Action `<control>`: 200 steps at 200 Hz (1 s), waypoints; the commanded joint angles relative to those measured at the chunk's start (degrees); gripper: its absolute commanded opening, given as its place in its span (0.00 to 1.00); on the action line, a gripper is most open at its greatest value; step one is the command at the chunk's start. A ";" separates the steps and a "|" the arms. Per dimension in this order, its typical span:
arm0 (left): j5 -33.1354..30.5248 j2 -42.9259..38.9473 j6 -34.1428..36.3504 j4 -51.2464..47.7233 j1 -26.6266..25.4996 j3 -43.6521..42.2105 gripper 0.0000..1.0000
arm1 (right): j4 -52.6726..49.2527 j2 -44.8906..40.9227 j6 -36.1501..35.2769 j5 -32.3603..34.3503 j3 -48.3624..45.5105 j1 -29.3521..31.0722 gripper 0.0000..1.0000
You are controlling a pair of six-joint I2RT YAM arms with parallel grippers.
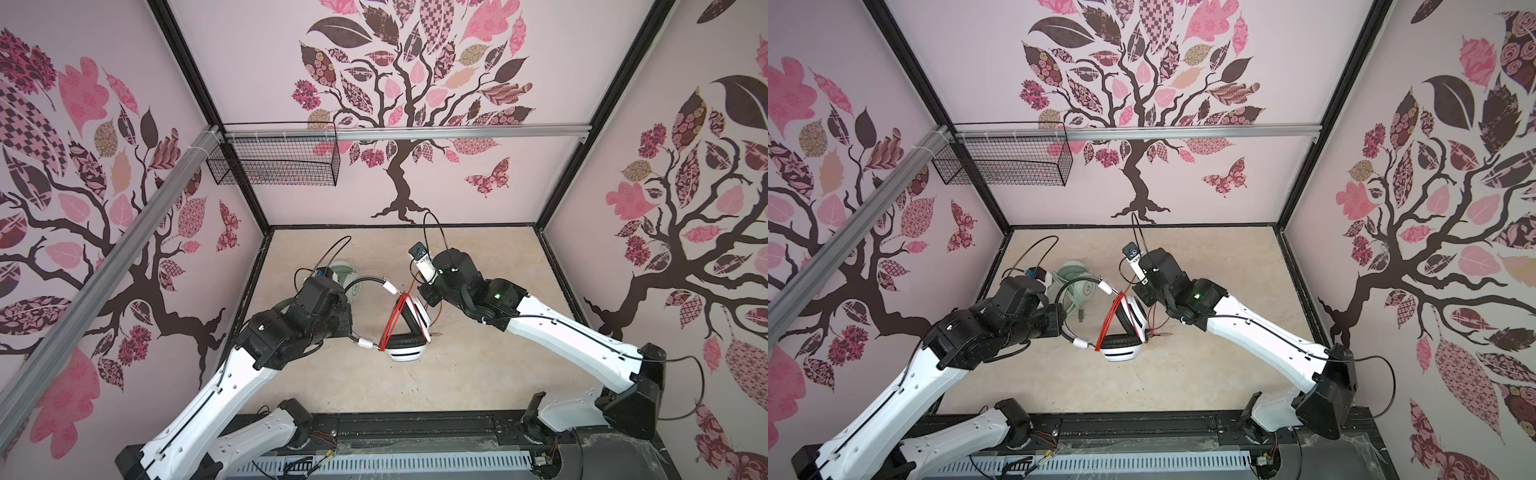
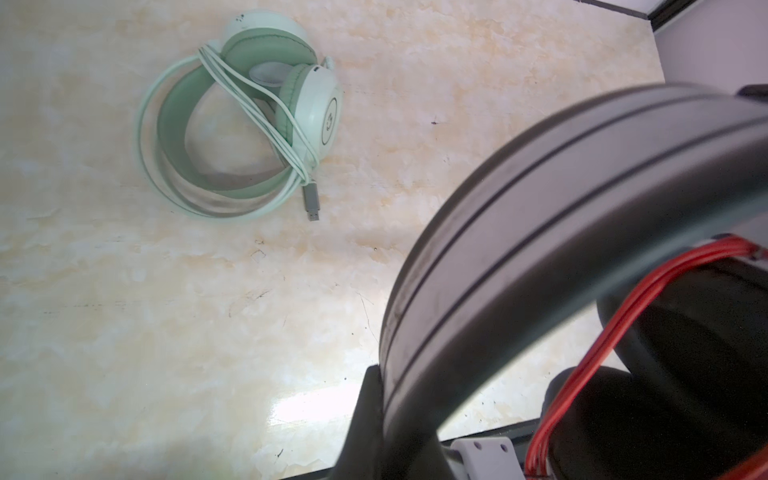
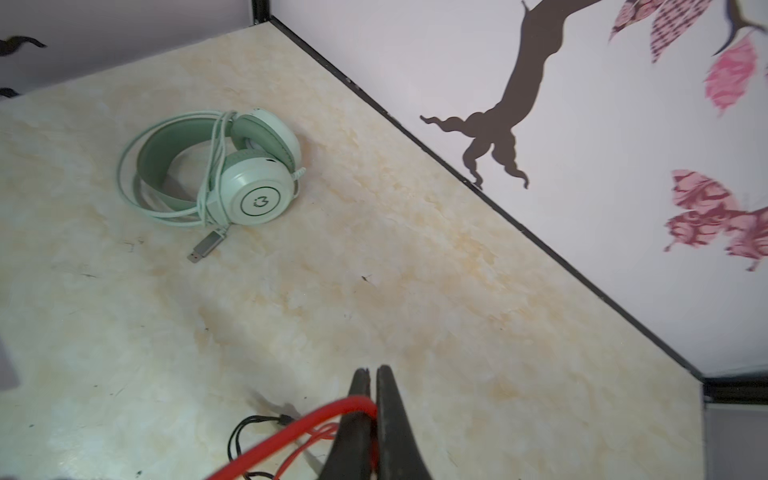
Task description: Wrap the headphones
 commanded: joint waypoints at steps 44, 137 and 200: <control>11.03 -1.88 2.21 1.63 -0.33 5.84 0.00 | 9.37 -0.18 4.65 -15.83 -5.29 -3.79 0.00; 9.14 5.10 2.24 -6.45 -0.31 31.28 0.00 | 25.03 -0.44 15.96 -32.41 -18.66 -7.36 0.18; 8.20 10.89 2.55 -7.40 -0.27 45.72 0.00 | 28.89 -0.30 18.67 -34.33 -22.29 -7.32 0.07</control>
